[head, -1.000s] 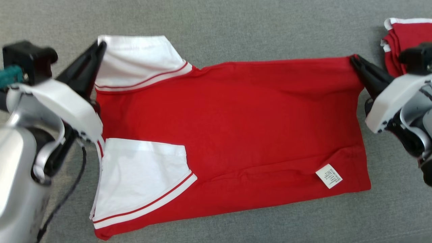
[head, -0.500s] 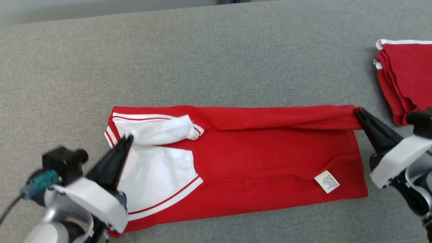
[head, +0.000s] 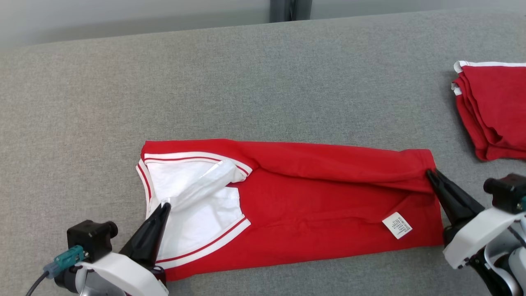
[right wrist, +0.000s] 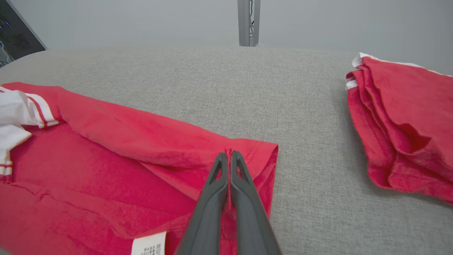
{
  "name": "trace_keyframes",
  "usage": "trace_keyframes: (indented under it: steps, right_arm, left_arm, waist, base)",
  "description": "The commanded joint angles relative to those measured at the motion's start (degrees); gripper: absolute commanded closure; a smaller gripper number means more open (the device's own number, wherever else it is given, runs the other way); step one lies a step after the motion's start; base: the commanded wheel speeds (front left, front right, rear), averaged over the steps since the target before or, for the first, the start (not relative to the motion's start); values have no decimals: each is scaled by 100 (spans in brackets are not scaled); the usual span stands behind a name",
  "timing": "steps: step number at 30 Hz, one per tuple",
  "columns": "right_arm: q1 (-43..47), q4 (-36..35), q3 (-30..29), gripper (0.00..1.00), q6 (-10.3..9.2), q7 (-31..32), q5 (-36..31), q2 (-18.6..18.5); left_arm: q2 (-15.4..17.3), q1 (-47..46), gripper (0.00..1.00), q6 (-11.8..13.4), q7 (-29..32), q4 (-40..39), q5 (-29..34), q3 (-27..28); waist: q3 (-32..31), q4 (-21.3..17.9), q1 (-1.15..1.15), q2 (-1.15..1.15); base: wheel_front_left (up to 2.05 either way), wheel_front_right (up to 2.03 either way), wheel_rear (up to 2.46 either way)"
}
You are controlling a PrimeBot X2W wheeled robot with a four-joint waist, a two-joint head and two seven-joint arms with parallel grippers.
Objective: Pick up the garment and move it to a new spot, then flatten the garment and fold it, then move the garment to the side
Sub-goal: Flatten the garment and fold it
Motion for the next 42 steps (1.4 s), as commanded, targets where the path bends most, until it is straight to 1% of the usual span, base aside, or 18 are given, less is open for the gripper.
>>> trace_keyframes:
  steps: [1, 2, 3, 4, 11, 15, 20, 27, 32, 35, 39, 41, 42]
  right_arm:
    - [113, -5, -45, 62, 1, -78, -70, 23]
    - [158, -2, -69, 44, 1, -114, -123, 55]
    - [210, -7, -85, 16, 1, -152, -180, 90]
    - [268, -13, -98, 0, 1, -188, -229, 127]
    - [539, -79, -23, 0, 1, -308, -388, 241]
    - [665, -126, 121, 0, 1, -282, -431, 166]
    - [905, -233, 230, 0, 1, -314, -442, 73]
    - [1201, -327, -175, 0, 1, -385, -422, 232]
    - [1199, -355, -467, 0, 1, -394, -469, 364]
    - [1131, -326, -701, 0, 1, -334, -487, 507]
    - [985, -140, -970, 0, 1, -220, -519, 693]
    - [866, 19, -1121, 0, 1, -170, -518, 828]
    - [731, 219, -1245, 0, 1, -89, -566, 941]
  left_arm:
    - [-6, 61, 84, -47, -70, 36, -28, 28]
    - [-13, 80, 52, -53, -117, 69, -31, 24]
    - [-25, 107, 7, -80, -164, 94, -50, 20]
    - [-53, 139, 0, -81, -202, 131, -85, 32]
    - [-162, 285, 0, -161, -318, 268, -217, -31]
    - [-167, 310, 0, -186, -337, 289, -233, -53]
    - [-153, 323, 0, -141, -439, 268, -201, -3]
    - [-263, 195, 0, -52, -688, 348, -92, -10]
    - [-392, 50, 0, 0, -848, 466, 24, -70]
    - [-497, -76, 0, 28, -964, 567, 94, -108]
    - [-616, -213, 0, 79, -1108, 709, 173, -164]
    - [-677, -271, 0, 94, -1184, 777, 206, -179]
    - [-711, -325, 0, 114, -1233, 861, 244, -196]
  waist:
    - [-15, 2, 0, 0]
    - [-25, 2, 0, 0]
    - [-34, 1, 0, 0]
    - [-41, -3, 0, 0]
    - [-89, -57, 0, 0]
    - [-135, -86, 0, 0]
    - [-199, -103, 0, 0]
    - [-327, -155, 0, 0]
    - [-425, -128, 0, 0]
    - [-501, -56, 0, 0]
    - [-564, 80, 0, 0]
    - [-580, 145, 0, 0]
    - [-586, 208, 0, 0]
  base:
    - [0, 0, 0]
    - [0, 0, 0]
    - [0, 0, 0]
    - [0, 0, 0]
    - [0, 0, 0]
    - [0, 0, 0]
    - [0, 0, 0]
    - [0, 0, 0]
    - [0, 0, 0]
    - [0, 0, 0]
    - [0, 0, 0]
    - [0, 0, 0]
    - [0, 0, 0]
